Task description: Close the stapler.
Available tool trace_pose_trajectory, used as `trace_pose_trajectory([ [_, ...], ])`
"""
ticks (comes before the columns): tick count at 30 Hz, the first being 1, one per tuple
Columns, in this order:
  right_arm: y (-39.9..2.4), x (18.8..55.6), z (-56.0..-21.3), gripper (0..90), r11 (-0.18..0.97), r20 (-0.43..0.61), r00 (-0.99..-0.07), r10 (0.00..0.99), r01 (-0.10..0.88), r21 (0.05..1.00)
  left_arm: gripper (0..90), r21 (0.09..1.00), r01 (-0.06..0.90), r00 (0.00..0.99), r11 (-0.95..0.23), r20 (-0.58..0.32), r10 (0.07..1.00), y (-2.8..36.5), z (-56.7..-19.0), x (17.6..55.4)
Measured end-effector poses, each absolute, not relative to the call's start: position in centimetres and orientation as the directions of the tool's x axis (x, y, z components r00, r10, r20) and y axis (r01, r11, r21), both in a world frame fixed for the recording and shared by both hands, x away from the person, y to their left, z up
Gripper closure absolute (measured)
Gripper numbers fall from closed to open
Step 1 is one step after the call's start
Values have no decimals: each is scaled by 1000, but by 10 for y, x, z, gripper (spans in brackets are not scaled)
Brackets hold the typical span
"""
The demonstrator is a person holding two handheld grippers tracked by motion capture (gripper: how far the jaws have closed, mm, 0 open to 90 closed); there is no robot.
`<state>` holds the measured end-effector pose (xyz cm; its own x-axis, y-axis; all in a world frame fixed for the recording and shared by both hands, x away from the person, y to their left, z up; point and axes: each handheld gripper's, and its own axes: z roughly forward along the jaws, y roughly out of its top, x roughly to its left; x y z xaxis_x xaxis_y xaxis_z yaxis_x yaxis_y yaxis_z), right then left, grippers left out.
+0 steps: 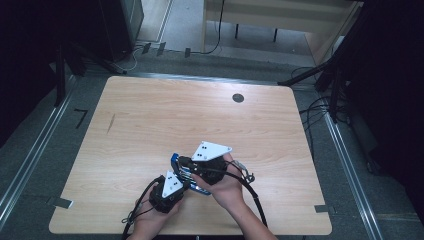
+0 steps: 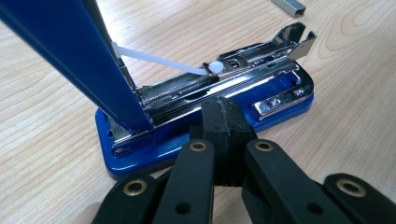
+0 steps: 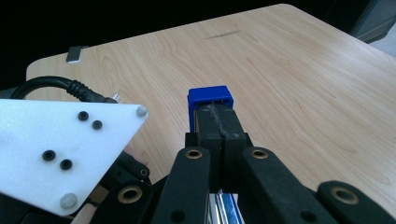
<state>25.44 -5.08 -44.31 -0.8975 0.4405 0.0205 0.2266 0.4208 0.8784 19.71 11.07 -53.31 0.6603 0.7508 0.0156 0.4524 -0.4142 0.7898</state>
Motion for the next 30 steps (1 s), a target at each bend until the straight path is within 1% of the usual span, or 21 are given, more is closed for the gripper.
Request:
trace_pose_trajectory([
  [30,-26,267,-447,900,422,28,-911,410,217,880,900,791,452,660,-413,14,751,110,-533,197],
])
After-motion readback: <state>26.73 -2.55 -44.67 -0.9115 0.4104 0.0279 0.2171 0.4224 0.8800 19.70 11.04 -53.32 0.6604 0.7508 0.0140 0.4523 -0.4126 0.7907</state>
